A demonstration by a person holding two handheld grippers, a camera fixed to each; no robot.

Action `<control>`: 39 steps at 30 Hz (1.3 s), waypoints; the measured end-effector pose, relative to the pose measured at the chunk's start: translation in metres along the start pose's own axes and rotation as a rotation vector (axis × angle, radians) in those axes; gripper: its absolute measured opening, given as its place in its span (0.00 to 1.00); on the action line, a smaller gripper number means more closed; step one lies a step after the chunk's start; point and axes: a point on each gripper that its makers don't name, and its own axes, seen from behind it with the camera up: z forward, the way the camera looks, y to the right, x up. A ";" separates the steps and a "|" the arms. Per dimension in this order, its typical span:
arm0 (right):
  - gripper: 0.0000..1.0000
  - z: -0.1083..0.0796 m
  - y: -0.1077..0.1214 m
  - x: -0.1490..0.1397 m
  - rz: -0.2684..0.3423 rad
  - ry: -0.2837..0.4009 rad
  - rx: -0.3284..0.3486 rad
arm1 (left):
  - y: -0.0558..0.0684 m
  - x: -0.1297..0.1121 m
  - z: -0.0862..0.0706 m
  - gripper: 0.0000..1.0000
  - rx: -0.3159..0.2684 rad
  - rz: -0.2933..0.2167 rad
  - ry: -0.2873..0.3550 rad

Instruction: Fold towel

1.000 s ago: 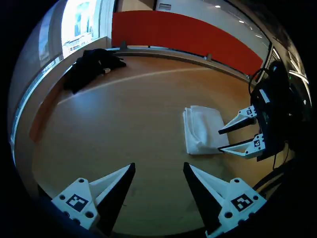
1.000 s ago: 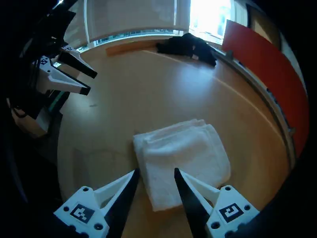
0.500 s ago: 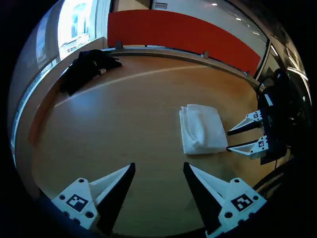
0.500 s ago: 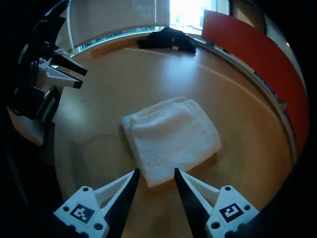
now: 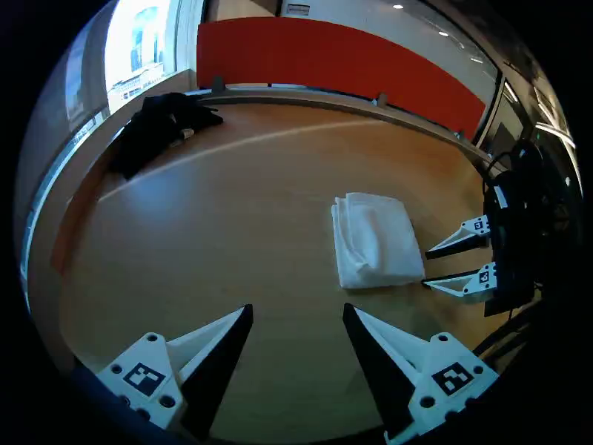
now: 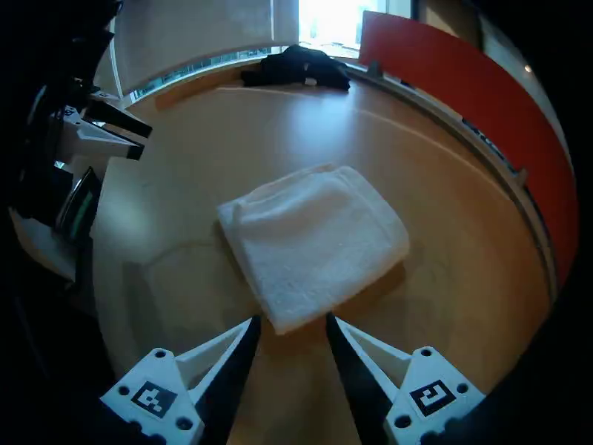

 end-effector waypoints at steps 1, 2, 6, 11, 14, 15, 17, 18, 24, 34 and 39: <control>0.67 0.001 0.000 -0.001 0.002 -0.001 -0.003 | 0.000 0.000 0.000 0.90 -0.001 0.000 0.000; 0.66 0.002 0.000 -0.003 0.005 -0.002 -0.005 | 0.001 0.000 0.000 0.90 -0.001 0.000 -0.001; 0.61 0.006 0.000 -0.007 0.022 -0.002 -0.012 | 0.001 -0.001 0.001 0.90 -0.003 0.001 -0.004; 0.48 0.009 0.001 -0.009 0.047 0.004 -0.023 | 0.001 -0.003 0.001 0.90 -0.004 0.000 -0.008; 0.39 0.010 0.001 -0.009 0.060 0.007 -0.021 | 0.001 -0.003 0.001 0.90 -0.004 0.000 -0.010; 0.36 0.010 0.001 -0.010 0.063 0.007 -0.022 | 0.001 -0.003 0.001 0.90 -0.004 0.001 -0.010; 0.29 0.010 0.002 -0.010 0.068 0.006 -0.026 | 0.000 -0.003 0.001 0.90 -0.003 0.001 -0.010; 0.26 0.009 0.002 -0.011 0.069 0.006 -0.028 | 0.000 -0.003 0.001 0.90 -0.003 0.001 -0.010; 0.12 0.009 0.004 -0.010 0.071 0.007 -0.033 | 0.000 -0.002 0.002 0.90 -0.003 -0.001 -0.009; 0.04 0.002 0.007 0.000 0.055 0.022 -0.030 | 0.001 -0.001 0.003 0.90 -0.003 0.003 -0.009; 0.04 -0.009 0.012 0.015 0.026 0.042 -0.038 | 0.002 0.000 0.004 0.90 -0.006 0.004 -0.007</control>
